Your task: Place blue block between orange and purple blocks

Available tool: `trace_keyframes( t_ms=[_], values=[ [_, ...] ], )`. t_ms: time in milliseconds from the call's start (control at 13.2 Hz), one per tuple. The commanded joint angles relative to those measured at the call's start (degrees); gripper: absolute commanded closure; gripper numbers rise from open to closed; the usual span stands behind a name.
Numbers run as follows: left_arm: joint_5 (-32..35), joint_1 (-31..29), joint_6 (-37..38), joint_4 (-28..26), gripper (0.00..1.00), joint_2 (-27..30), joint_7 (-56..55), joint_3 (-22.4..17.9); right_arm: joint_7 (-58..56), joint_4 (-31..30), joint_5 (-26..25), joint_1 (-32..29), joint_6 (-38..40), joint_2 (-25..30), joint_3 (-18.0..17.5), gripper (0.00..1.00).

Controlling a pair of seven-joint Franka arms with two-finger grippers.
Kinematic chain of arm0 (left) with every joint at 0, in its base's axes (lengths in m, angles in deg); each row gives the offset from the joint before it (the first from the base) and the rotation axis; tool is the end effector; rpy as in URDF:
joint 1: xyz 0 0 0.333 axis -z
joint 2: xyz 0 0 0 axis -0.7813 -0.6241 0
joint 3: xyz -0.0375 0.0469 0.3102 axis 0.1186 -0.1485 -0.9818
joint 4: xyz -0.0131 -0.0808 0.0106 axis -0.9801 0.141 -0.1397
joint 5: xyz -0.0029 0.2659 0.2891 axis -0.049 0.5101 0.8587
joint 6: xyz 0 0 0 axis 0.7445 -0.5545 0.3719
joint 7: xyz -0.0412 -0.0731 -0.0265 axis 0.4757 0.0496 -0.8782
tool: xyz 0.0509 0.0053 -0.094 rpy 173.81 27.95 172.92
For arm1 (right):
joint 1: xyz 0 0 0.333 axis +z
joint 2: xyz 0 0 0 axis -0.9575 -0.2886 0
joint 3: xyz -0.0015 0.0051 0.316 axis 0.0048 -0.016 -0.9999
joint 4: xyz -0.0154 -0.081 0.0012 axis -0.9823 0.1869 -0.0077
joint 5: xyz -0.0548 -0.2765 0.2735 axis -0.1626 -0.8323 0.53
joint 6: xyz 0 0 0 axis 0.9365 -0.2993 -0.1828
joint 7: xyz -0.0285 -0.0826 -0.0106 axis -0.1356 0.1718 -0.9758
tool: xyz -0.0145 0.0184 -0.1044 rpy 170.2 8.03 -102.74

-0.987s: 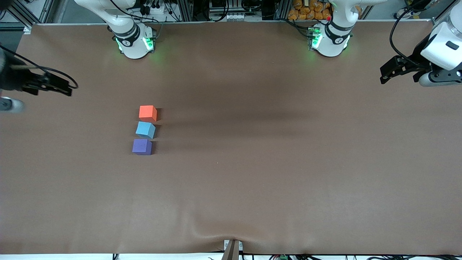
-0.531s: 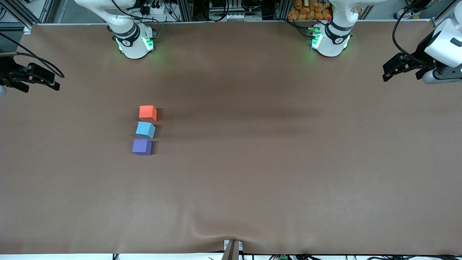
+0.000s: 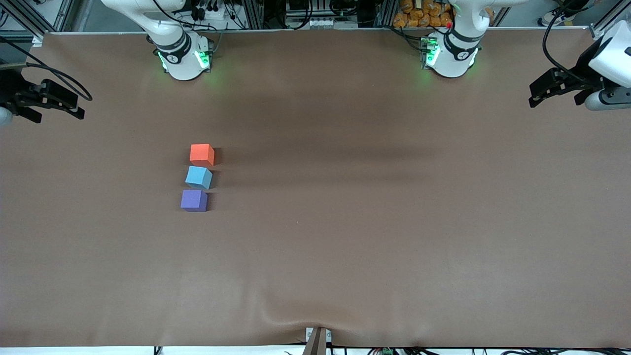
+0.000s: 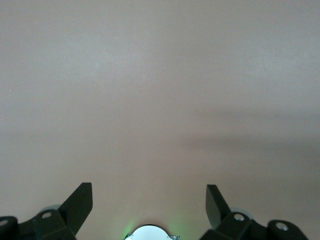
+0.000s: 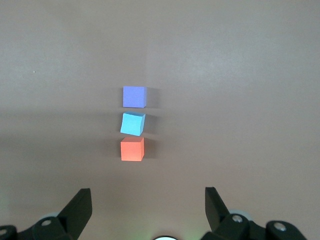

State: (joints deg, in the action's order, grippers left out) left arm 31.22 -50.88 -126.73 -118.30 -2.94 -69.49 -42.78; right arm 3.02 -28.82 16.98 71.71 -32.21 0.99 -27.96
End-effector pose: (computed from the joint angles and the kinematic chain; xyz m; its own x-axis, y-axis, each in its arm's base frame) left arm 0.4999 -0.0461 0.6430 0.9986 0.0352 -0.0394 0.0342 -0.9991 -0.0250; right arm 0.5304 -0.0020 0.6512 0.9976 0.0472 -0.0506 0.0435 -0.9964 -0.0724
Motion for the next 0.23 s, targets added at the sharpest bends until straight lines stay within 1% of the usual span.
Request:
trace_keyframes(
  t_ms=[0,152],
  values=[
    [-0.3,-0.1,1.0,2.6,0.00,-0.2,0.5,0.3,-0.9,-0.6,0.3,0.2,0.6,1.0,0.2,0.00],
    [-0.3,-0.1,1.0,4.1,0.00,-0.7,0.5,0.3,-0.9,-0.7,0.3,0.2,0.7,1.0,0.3,0.00]
  ],
)
